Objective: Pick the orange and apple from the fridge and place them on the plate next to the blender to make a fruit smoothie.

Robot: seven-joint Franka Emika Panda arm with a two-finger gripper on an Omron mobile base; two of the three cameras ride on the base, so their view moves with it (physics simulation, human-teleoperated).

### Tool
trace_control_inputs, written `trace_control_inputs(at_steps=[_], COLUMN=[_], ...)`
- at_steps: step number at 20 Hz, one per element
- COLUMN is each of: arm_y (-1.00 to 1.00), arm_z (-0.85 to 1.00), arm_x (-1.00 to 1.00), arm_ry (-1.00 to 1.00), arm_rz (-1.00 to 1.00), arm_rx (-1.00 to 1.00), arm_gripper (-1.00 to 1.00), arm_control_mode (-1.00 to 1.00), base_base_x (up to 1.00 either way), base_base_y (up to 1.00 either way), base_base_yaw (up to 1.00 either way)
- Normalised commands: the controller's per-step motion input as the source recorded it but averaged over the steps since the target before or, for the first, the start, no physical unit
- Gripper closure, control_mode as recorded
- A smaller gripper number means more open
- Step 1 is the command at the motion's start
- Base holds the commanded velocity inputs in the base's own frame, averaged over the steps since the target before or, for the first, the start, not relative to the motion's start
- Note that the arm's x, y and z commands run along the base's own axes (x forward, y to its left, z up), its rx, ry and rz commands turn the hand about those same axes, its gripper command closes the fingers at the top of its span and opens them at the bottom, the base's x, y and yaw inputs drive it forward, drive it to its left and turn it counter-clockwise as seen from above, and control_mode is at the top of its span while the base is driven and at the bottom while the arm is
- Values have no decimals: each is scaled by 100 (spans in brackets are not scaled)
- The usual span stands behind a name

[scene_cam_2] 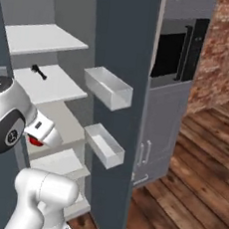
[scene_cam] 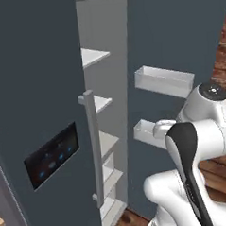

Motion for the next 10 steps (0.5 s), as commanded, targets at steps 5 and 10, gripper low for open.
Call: trace_control_inputs(at_steps=[5,10], arm_y=[0,0], arm_z=[0,0], arm_x=[0,0], arm_ry=[0,0], arm_rz=[0,0], arm_rx=[0,0], arm_gripper=[100,100], arm_control_mode=[100,100], base_base_x=[-52,-40], base_base_y=[21,3], base_base_yaw=[-78,-87])
